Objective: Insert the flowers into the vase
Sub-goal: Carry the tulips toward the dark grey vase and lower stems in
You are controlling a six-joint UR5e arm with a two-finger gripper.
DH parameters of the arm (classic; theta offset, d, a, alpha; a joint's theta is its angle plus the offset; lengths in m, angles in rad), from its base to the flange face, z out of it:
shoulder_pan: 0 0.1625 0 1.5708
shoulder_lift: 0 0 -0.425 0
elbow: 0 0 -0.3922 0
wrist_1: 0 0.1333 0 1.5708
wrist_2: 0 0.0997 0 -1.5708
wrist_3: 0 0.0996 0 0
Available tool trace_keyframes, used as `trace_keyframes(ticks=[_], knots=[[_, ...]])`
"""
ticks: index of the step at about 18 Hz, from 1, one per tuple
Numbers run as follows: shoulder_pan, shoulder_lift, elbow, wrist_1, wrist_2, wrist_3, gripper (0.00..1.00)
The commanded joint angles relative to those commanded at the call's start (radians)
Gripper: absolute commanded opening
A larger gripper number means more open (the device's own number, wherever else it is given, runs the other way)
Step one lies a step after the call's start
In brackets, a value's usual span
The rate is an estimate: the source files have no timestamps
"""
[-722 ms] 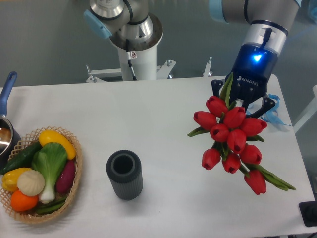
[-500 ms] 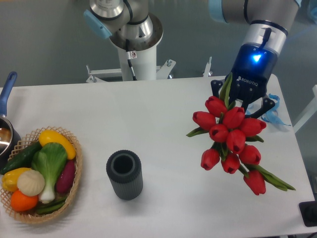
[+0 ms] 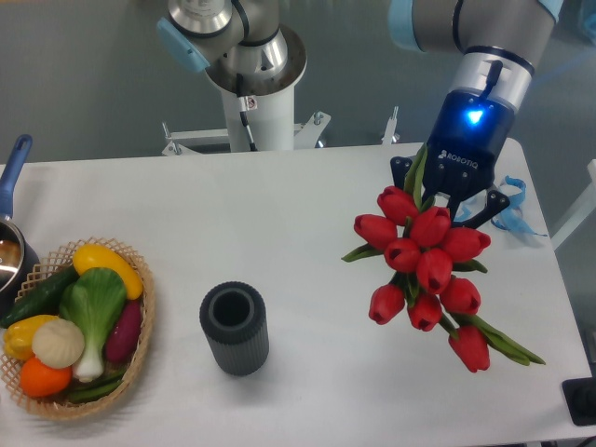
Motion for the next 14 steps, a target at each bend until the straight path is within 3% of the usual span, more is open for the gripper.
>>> trace_keyframes(ticks=[3,6,11,14], knots=[[-0.034,-0.014,0.0,0.035,-0.081,0.002,0.18],[-0.046,-0.029,-0.002,0.06,-0.248,0.008,0.18],[-0.094,-0.035,-0.072,0.061,-0.475,0.139,0.18],[-0.143,-0.041,-0.104,0.063,-0.489,0.187,0.18]])
